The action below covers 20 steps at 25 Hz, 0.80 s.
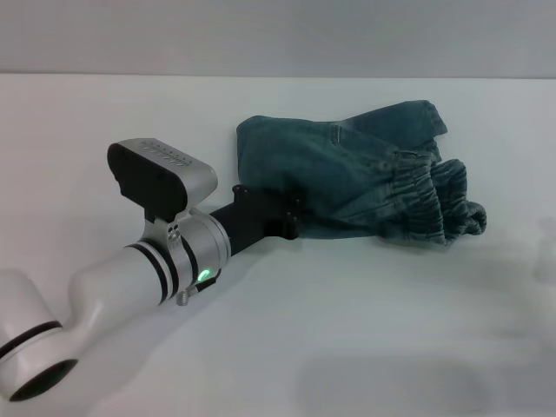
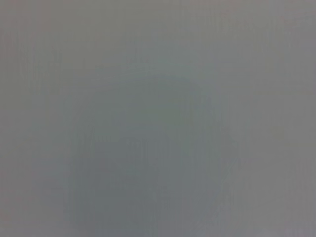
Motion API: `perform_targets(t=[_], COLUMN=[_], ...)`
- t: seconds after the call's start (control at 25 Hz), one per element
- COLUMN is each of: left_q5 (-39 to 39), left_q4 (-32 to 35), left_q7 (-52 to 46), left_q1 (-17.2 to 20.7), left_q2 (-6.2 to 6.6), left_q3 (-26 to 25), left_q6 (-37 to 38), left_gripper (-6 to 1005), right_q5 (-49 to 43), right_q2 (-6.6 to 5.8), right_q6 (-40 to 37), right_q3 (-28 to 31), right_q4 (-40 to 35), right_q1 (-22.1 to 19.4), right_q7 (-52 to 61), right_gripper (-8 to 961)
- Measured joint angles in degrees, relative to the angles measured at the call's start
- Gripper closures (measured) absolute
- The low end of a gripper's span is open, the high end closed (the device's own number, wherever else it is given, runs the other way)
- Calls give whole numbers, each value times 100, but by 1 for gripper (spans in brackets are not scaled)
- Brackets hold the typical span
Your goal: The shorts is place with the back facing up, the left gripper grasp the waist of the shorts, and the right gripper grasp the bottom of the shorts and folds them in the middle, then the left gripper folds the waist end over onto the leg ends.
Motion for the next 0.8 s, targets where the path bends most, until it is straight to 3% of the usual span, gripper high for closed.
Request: perform_targets(t=[0.2, 0.32, 0.4, 0.48, 0.56, 0.72, 0.8], left_q5=[6, 4, 5, -4, -28, -31, -36], left_q4=[-472, -779, -890, -916, -733, -598, -585], left_q7=[790, 2047, 2594, 2722, 2807, 2791, 2791], left_q1=[735, 1365, 1567, 1610, 1642, 1641, 1667], left_q2=[47, 30, 24, 27, 27, 27, 29], left_q3=[-147, -636, -945, -1075, -1610, -1915, -1995], left_q6=[1039, 1610, 1718, 1734, 1768, 1814, 1851], left_gripper=[970, 967, 966, 964, 962, 959, 887], right_q5=[0, 0, -3, -7, -6, -6, 0], right_q2=[0, -5, -12, -30, -41, -44, -45], right_q6=[-49, -109, -166, -199, -204, -204, -199], right_q3=[-131, -195, -196, -162, -86, 279, 529], right_q4=[-23, -41, -54, -107, -181, -306, -393], right_q1=[11, 22, 67, 162, 267, 429, 469], right_q7=[2, 2, 1, 1, 1, -13, -13], right_gripper=[954, 954, 953, 953, 953, 953, 954])
